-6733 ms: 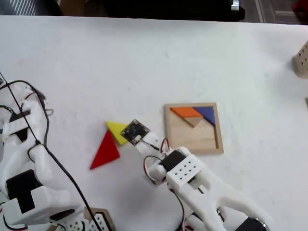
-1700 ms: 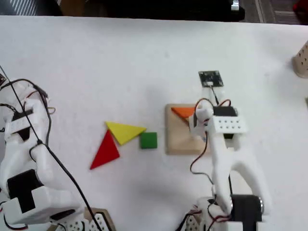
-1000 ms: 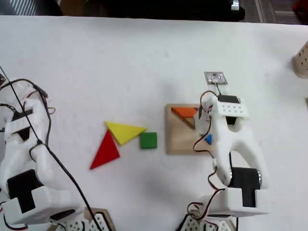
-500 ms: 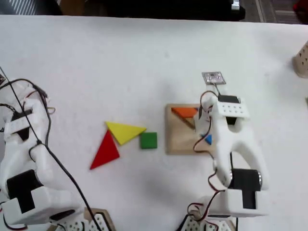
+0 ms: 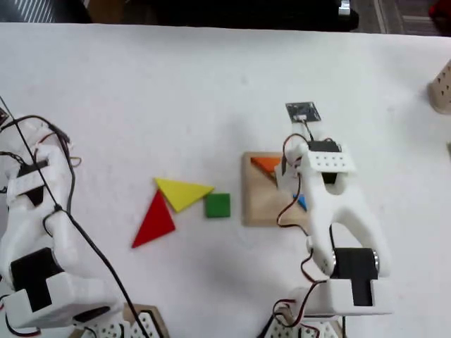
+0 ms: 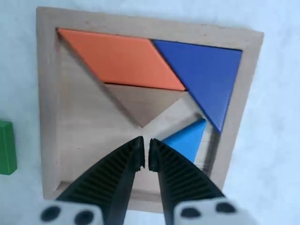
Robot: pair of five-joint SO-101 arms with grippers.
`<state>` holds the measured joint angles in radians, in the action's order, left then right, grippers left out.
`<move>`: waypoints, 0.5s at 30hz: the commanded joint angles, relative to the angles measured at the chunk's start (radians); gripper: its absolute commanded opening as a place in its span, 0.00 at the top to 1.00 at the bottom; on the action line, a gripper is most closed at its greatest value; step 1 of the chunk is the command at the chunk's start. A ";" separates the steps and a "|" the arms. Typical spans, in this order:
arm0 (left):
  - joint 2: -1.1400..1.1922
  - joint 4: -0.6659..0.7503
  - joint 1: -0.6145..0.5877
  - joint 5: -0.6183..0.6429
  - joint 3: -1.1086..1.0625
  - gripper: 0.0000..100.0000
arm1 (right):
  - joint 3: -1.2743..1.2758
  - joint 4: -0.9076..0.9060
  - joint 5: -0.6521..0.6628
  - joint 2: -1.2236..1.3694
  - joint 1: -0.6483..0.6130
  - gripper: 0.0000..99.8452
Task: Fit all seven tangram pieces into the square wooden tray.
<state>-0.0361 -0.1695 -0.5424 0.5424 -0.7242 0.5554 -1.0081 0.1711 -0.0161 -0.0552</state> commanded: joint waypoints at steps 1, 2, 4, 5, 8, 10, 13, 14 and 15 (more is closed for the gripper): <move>-0.048 0.026 0.010 0.017 0.003 0.98 | -0.011 0.035 0.049 -0.001 0.024 0.98; -0.048 0.026 0.010 0.017 0.003 0.98 | -0.011 0.036 0.066 0.004 0.035 0.98; -0.048 0.026 0.010 0.017 0.003 0.98 | -0.006 0.033 0.086 0.018 0.047 0.98; -0.048 0.026 0.010 0.017 0.003 0.98 | -0.005 0.031 0.089 0.030 0.050 0.98; -0.048 0.026 0.010 0.017 0.002 0.98 | -0.009 0.030 0.118 0.077 0.067 0.98; -0.048 0.026 0.010 0.017 0.002 0.98 | -0.009 0.028 0.135 0.093 0.097 0.98; -0.048 0.026 0.010 0.017 0.002 0.98 | -0.009 0.005 0.143 0.094 0.137 0.98; -0.048 0.026 0.010 0.017 0.002 0.98 | -0.009 -0.002 0.143 0.094 0.145 0.98; -0.048 0.026 0.010 0.017 0.002 0.98 | -0.011 -0.007 0.143 0.093 0.150 0.98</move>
<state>-0.0361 -0.1695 -0.5424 0.5424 -0.7242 0.5416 -0.9927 0.2969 0.0652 0.0568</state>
